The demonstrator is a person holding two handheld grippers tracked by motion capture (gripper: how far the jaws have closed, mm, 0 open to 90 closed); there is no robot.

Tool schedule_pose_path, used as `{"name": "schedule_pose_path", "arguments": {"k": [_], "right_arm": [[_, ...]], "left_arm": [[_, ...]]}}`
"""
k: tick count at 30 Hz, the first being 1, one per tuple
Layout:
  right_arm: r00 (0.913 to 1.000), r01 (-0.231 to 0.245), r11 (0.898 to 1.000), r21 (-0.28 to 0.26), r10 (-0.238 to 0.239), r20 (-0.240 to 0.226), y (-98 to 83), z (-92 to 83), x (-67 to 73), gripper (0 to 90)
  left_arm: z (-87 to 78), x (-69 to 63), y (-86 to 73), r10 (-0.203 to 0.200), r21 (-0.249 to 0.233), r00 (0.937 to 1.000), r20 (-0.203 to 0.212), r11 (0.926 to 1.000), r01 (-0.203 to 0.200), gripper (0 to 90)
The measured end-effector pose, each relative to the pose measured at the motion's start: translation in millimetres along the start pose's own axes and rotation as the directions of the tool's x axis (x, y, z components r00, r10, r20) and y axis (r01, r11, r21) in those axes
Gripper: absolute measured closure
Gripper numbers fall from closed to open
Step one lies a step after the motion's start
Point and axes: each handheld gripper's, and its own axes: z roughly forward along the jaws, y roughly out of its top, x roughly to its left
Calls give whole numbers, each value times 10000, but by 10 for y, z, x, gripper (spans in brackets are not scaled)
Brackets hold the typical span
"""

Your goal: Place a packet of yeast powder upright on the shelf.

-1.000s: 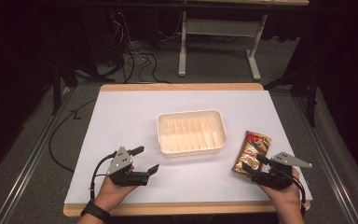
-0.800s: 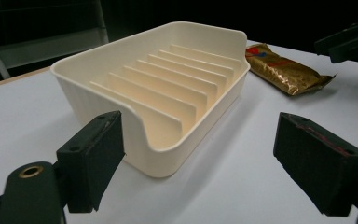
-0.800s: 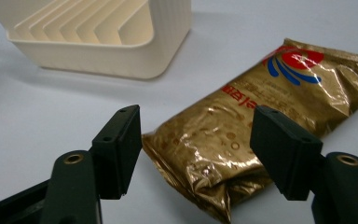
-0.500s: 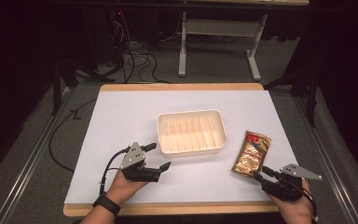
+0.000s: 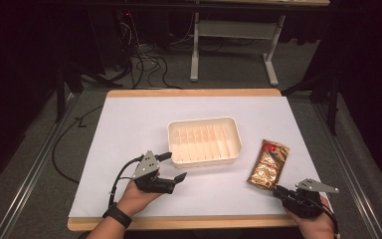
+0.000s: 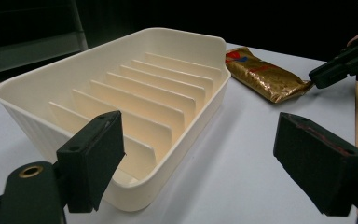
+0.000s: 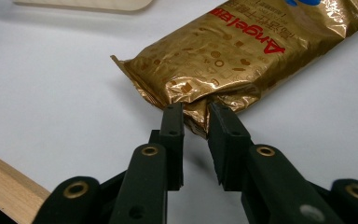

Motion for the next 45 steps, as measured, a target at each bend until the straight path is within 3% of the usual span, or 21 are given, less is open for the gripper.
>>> {"name": "schedule_pose_path", "arguments": {"k": [4,10,16,26,33,42,44,45], "right_arm": [[9999,-97,9997,212,99,-123,6,32,-25,896],[9995,67,9994,328,-57,-310,36,71,39,900],[9954,660,9972,346,-634,-719,100,180,204,900],[9900,863,9956,364,-816,-1153,171,267,318,900],[9796,1250,9909,499,-1153,-1647,224,363,426,900],[9568,1937,9792,603,-1749,-2320,305,484,587,900],[9545,1986,9783,584,-1796,-2379,309,494,595,885],[9511,1993,9789,455,-1820,-2497,328,502,601,781]], "left_arm": [[-14,5,3,-2,0,10000,-32,10000,2,167],[-12,3,-1,13,20,10000,-50,10000,-13,167],[-46,8,-15,62,71,9999,-126,10000,-61,167],[-116,25,-40,15,71,9994,-332,10000,-12,167],[-195,40,-72,-23,129,9988,-485,9999,29,167],[-306,52,-115,-61,181,9971,-758,9998,74,167],[-321,55,-121,-76,166,9967,-805,9998,89,167],[-356,60,-132,-92,163,9958,-909,9998,107,167]]}}
